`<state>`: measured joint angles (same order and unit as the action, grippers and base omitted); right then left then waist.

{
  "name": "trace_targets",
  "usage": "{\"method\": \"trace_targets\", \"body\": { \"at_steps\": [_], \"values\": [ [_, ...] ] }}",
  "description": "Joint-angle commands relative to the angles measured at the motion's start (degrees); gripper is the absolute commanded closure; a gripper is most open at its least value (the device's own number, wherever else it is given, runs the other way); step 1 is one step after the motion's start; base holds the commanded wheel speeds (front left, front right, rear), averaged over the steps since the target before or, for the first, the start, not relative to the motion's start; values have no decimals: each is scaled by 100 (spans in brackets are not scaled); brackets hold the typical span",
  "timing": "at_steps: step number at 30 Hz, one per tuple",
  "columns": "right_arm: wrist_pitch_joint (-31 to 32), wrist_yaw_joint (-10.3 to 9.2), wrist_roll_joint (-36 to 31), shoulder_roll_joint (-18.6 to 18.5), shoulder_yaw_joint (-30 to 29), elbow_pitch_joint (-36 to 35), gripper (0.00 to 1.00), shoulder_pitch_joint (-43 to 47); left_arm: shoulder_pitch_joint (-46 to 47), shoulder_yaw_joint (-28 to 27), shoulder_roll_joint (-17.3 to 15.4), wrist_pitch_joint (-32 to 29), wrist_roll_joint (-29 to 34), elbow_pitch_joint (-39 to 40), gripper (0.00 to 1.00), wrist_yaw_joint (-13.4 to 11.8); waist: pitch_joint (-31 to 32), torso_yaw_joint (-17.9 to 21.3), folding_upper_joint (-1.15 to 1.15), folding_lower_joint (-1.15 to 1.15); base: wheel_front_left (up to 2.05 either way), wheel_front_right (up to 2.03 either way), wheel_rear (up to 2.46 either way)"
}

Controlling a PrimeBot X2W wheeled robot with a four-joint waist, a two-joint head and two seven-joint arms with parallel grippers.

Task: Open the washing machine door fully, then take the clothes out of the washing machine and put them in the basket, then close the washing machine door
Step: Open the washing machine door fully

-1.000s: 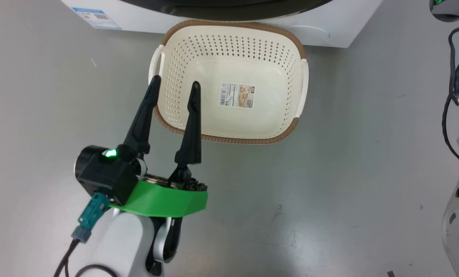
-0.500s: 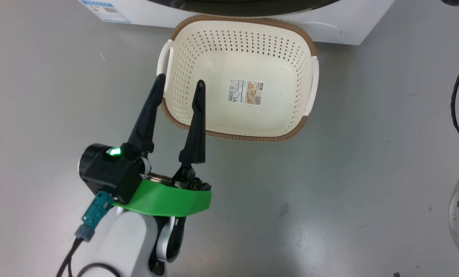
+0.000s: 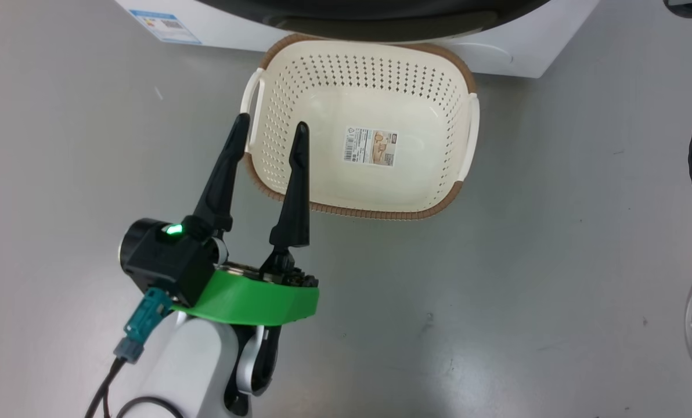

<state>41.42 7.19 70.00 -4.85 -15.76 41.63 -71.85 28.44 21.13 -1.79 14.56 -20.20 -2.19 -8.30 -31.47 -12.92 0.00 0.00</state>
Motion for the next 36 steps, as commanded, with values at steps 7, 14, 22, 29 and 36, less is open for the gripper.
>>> {"method": "trace_targets", "body": {
  "at_steps": [7,14,22,29,36],
  "values": [
    [107,30,230,196,400,-137,100,175,-31,-207,-109,44,23,43,0,9,176,149,0,0,0,0,0],
    [46,30,418,197,613,-166,100,458,-78,-210,-109,44,41,-37,0,39,366,220,0,0,0,0,0],
    [75,30,651,197,829,-239,100,765,-187,-283,-109,44,86,-144,0,90,645,273,0,0,0,0,0],
    [49,30,810,197,1049,-315,100,1015,-278,-364,-109,44,135,-215,0,117,865,293,0,0,0,0,0],
    [24,30,973,197,1259,-364,100,1405,-403,-470,-112,44,129,-345,0,117,1135,305,0,0,0,0,0]
  ]
}}
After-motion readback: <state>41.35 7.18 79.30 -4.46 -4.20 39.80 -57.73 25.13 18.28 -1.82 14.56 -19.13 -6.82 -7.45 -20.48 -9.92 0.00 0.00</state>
